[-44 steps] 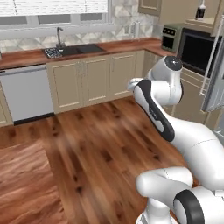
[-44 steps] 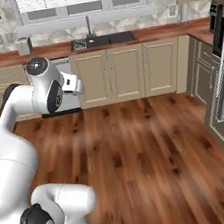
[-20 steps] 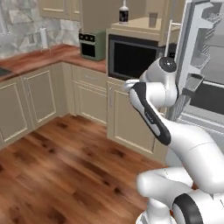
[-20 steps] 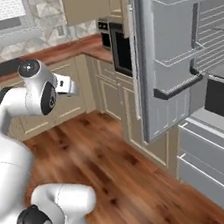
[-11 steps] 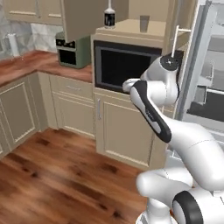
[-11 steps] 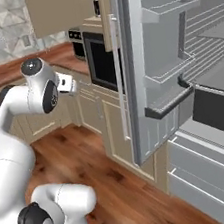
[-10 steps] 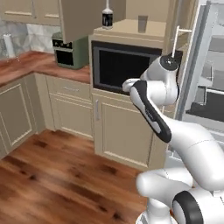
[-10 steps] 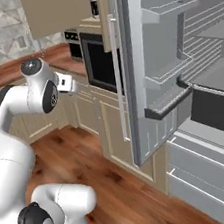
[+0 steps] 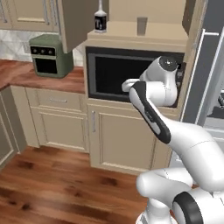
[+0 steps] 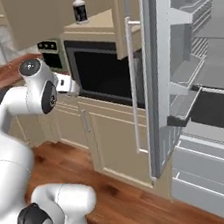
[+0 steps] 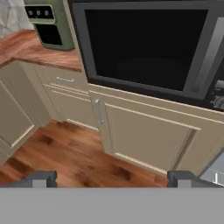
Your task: There is a bowl on the dining counter. Grab a lemon wedge from the fridge and place it in the bowl. Then get the liquor bottle and glass cup from the cabinet and place them next to the bowl.
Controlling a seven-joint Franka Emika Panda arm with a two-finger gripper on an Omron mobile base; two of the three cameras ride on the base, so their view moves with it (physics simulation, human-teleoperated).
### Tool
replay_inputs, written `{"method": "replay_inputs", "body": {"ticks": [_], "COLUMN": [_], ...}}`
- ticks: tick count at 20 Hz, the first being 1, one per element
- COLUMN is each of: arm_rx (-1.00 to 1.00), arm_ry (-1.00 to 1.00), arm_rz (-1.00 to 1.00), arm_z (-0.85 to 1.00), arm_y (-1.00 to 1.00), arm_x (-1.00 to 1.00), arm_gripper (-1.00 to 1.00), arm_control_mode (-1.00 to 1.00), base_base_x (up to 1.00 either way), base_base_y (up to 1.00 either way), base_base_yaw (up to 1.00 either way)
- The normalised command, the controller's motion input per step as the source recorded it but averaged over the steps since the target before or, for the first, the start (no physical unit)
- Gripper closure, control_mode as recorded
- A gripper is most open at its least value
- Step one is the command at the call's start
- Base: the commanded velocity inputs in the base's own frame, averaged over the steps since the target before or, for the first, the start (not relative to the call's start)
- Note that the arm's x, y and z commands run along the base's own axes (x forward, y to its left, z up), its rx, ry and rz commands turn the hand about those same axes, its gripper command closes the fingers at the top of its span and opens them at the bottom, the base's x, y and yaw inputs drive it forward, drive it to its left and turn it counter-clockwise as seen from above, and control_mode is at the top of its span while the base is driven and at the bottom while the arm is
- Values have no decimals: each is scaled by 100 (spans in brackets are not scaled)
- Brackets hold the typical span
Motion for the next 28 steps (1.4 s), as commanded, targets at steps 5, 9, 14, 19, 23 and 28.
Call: {"method": "replay_inputs", "body": {"ticks": [5,9,14,19,23,28], "arm_rx": [0,0,0,0,0,0], "arm_ry": [0,0,0,0,0,0], "arm_rz": [0,0,0,0,0,0], "arm_z": [0,0,0,0,0,0], "arm_y": [0,0,0,0,0,0], "arm_x": [0,0,0,0,0,0], "arm_gripper": [-100,-100,-100,-100,-100,-100], "arm_control_mode": [100,100,100,100,100,100], "base_base_x": [55,57,63,66,66,55], "base_base_y": [18,32,38,41,47,39], "base_base_yaw": [-40,-41,-40,-37,-30,-19]}}
